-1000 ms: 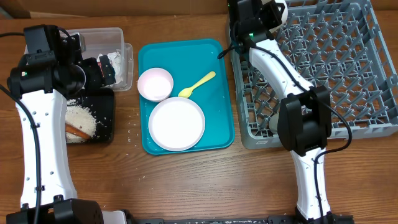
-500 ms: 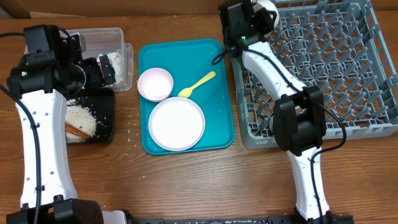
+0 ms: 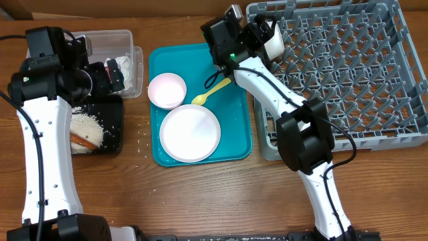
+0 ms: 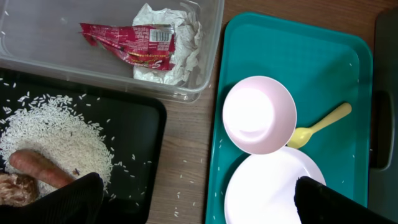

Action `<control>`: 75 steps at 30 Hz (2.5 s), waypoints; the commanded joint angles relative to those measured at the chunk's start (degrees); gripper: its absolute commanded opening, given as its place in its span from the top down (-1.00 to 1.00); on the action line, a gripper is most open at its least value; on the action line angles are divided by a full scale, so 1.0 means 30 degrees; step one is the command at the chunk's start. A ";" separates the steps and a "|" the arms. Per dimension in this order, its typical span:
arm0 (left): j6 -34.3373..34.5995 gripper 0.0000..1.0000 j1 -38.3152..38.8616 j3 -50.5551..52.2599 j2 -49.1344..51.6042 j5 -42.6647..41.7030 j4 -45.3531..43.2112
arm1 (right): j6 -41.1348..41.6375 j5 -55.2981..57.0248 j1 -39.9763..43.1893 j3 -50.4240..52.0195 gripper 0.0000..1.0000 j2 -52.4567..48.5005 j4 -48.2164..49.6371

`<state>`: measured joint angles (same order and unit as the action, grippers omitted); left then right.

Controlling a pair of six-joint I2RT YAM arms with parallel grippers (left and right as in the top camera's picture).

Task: Sort waste into correct bins and load items into the dishwasher
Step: 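Reach the right gripper to the pink bowl and grasp it, then carry the pink bowl right and set it in the dish rack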

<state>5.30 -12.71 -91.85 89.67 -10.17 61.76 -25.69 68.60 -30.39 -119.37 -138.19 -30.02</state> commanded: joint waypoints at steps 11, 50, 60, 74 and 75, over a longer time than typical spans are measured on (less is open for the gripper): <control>-0.0495 -1.00 0.0138 0.0087 -0.0007 0.0175 -0.0029 | 1.1795 -2.3110 -0.1800 -0.1158 -0.91 0.2171 -0.7737; -0.0495 -1.00 0.0138 0.0087 -0.0007 0.0175 -0.0029 | 1.4498 -2.4516 0.1020 -0.3075 0.91 0.4575 -0.9216; -0.0495 -1.00 0.0138 0.0087 -0.0007 0.0175 -0.0029 | 1.8476 -0.3249 0.1778 -0.3111 0.92 0.8772 -1.7493; -0.0488 -1.00 0.0138 0.0087 -0.0007 0.0175 -0.0029 | 1.9016 0.2404 0.1661 0.0605 0.92 0.4867 -1.9591; -0.0495 -1.00 0.0138 0.0087 -0.0007 0.0168 -0.0029 | 1.9016 0.2404 0.1610 0.0998 0.92 0.4590 -1.9533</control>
<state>5.30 -12.71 -91.85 89.67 -10.00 61.76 30.11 69.41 -24.75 -118.85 -122.41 -88.97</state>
